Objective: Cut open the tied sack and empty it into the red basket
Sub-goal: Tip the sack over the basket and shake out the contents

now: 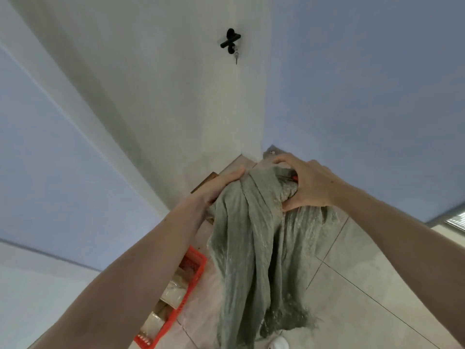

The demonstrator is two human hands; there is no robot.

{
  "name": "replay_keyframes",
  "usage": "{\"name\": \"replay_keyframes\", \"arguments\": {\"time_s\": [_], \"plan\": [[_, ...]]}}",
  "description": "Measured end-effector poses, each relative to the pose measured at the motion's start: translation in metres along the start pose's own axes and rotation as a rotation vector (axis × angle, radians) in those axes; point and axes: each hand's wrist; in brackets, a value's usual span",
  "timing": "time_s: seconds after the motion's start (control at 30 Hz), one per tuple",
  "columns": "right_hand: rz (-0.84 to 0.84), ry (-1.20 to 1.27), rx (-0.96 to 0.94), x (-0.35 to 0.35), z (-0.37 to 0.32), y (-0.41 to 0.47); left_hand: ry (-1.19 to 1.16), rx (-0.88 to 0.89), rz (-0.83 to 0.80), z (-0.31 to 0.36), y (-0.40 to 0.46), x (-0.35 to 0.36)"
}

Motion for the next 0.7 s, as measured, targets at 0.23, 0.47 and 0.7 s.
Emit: {"name": "replay_keyframes", "arguments": {"time_s": [0.23, 0.47, 0.7], "plan": [[0.043, 0.139, 0.309, -0.03, 0.075, -0.031, 0.156, 0.197, 0.082, -0.009, 0.015, 0.065], [0.037, 0.387, 0.451, -0.047, 0.106, -0.049, 0.868, 0.422, 0.043, -0.019, 0.047, 0.098], [-0.121, 0.772, 0.483, -0.063, 0.124, -0.061, 0.763, 0.483, -0.195, -0.01, 0.098, 0.117]]}}
Point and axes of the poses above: each hand's wrist, its own y-axis towards the middle knuckle, its own x-axis out of the palm, z = x × y, and after that the axes turned 6 degrees about -z, right-handed
